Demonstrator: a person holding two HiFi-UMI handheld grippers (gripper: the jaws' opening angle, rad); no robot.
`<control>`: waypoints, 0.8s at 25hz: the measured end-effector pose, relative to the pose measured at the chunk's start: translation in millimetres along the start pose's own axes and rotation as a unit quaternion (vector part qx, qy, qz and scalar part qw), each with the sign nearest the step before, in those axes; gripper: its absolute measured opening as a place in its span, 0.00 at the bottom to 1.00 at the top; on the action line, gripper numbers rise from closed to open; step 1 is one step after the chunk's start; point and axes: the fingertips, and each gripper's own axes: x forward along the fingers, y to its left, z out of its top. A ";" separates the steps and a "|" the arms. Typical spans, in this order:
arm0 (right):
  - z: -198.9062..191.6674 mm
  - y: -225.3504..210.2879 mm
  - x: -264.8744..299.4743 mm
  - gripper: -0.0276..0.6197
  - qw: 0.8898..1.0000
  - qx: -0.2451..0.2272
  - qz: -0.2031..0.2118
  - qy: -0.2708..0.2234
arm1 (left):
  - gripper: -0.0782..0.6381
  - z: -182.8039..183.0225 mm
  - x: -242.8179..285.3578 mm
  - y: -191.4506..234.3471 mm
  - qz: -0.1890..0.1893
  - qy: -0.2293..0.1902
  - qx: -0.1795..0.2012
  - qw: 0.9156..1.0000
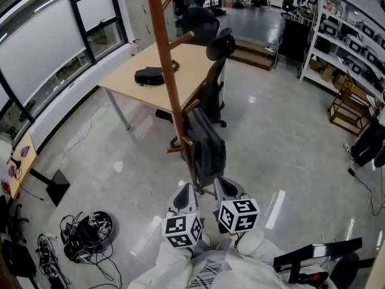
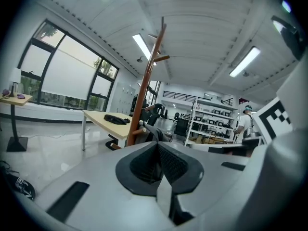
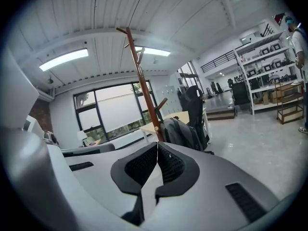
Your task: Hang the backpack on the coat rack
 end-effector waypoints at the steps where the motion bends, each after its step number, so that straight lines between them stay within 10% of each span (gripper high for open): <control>1: 1.3 1.1 1.8 0.06 1.000 -0.002 0.000 0.000 | 0.11 1.4 2.0 0.4 -0.003 0.001 -0.001 1.000; 20: -5.9 7.3 1.5 0.06 0.999 -0.026 0.015 0.025 | 0.11 -5.1 3.3 -2.0 -0.004 0.018 -0.022 1.000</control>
